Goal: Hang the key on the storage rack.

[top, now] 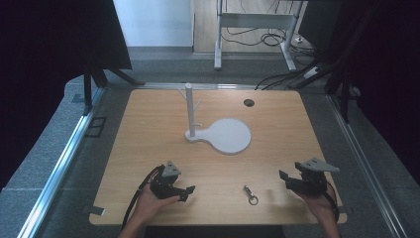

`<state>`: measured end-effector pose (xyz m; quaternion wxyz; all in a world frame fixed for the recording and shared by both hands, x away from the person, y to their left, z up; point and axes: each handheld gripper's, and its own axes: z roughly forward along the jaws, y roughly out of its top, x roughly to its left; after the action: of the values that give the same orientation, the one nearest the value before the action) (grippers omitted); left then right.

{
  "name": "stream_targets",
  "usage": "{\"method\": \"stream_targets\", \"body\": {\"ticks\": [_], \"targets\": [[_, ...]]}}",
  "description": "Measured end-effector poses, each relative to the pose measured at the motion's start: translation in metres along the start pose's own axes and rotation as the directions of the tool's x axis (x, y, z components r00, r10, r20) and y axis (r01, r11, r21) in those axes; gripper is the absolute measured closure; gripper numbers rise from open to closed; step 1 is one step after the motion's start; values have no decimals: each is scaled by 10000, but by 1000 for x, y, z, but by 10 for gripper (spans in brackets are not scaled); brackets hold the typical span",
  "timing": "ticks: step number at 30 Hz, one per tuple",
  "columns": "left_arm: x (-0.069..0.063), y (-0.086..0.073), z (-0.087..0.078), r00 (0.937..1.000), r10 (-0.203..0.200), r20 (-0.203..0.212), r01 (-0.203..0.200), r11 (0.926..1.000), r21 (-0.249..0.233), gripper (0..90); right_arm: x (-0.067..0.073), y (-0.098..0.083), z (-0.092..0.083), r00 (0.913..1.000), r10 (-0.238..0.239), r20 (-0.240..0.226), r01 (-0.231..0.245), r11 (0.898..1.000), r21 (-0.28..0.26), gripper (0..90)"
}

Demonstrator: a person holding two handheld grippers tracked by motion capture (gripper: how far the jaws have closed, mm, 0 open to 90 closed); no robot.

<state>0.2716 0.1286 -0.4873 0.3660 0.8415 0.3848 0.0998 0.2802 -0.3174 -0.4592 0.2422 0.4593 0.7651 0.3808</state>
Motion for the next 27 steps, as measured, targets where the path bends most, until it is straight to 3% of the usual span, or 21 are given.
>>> {"method": "stream_targets", "body": {"ticks": [6,16,19,21,27], "targets": [[-2,2,-6,10000,85,-7,-85,10000,52,180,8,5,-7,9990,-236,-380,243,9995,185,346],[11,1,-15,9993,-338,138,339,9994,-64,186,16,12,-5,9984,-185,-532,201,9994,286,356],[10,2,-21,9994,-299,161,302,9993,-211,187,18,12,-5,9974,-157,-696,195,9983,546,361],[10,3,-23,9994,-315,170,320,9990,-305,186,19,13,-7,9970,-387,-663,445,9951,878,363],[10,4,-21,9993,-318,190,322,9993,-214,186,20,19,-12,9943,-495,-945,599,9921,1106,377]]}}
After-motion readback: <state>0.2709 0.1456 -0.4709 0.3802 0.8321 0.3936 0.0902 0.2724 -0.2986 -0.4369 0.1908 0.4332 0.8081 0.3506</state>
